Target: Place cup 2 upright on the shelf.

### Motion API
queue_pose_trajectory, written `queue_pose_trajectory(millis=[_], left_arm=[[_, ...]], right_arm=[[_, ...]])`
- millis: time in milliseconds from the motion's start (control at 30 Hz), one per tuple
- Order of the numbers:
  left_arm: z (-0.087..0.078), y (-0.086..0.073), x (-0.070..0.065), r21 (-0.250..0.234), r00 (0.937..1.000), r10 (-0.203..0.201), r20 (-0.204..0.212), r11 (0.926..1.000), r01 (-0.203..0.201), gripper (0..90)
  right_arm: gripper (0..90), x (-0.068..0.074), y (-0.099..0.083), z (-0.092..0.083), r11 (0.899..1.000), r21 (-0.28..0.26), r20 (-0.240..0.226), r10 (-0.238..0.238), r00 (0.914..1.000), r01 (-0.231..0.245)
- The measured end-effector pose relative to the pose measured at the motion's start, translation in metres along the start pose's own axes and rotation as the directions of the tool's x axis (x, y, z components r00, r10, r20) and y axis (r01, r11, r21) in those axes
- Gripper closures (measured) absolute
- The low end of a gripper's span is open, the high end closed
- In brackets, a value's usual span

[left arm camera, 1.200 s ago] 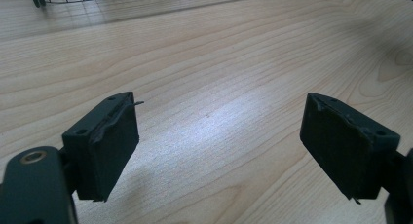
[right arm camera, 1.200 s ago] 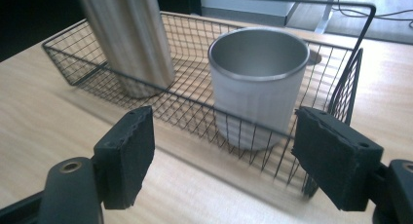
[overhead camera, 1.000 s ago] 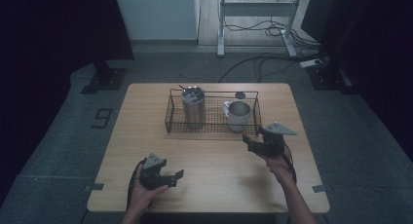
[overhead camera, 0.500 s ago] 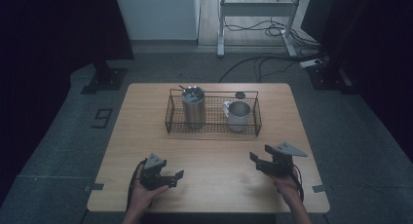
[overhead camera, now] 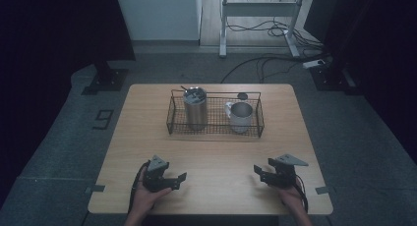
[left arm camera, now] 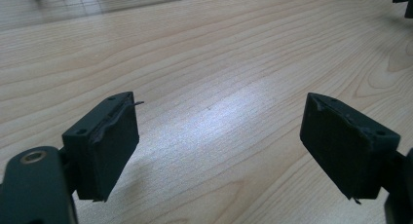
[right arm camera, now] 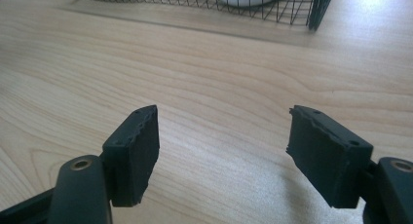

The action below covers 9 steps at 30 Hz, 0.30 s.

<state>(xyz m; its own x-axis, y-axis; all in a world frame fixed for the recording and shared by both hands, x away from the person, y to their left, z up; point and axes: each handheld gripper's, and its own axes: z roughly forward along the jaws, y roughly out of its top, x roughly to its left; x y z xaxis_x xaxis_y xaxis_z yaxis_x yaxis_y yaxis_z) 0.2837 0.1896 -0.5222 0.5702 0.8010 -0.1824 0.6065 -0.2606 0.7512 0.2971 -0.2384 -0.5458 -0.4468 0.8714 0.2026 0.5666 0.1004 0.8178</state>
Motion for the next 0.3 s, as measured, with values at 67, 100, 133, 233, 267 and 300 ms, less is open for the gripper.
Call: queue_pose_trajectory(millis=[67,100,133,233,267,300], left_arm=[[0.0000,0.0001,-0.0001,0.000,1.0000,0.000,0.001,1.0000,0.000,14.4],[0.0000,0.0001,-0.0002,0.000,1.0000,0.000,0.000,1.0000,0.000,14.4],[0.0001,0.0001,-0.0003,0.000,1.0000,0.000,0.001,1.0000,0.000,14.4],[0.0005,0.0000,-0.0007,0.002,1.0000,0.003,0.002,1.0000,-0.003,14.4],[0.0007,0.0000,-0.0009,0.004,1.0000,0.003,0.002,1.0000,-0.003,14.4],[0.0012,-0.0001,-0.0012,0.005,1.0000,0.004,0.002,1.0000,-0.004,14.4]], right_arm=[[26.7,0.0000,-0.0008,0.0006,1.000,0.000,0.001,-0.002,1.0000,0.002],[26.7,0.0000,-0.0007,0.0004,1.000,-0.001,0.002,-0.002,1.0000,0.002],[26.7,-0.0001,-0.0005,0.0000,1.000,-0.004,0.003,0.000,1.0000,0.000],[26.7,-0.0008,-0.0002,-0.0010,1.000,-0.011,0.007,0.000,1.0000,0.000],[26.5,-0.0011,-0.0003,-0.0011,1.000,-0.012,0.011,-0.001,0.9999,0.001],[26.3,-0.0014,-0.0005,-0.0010,1.000,-0.010,0.016,-0.005,0.9999,0.005]])
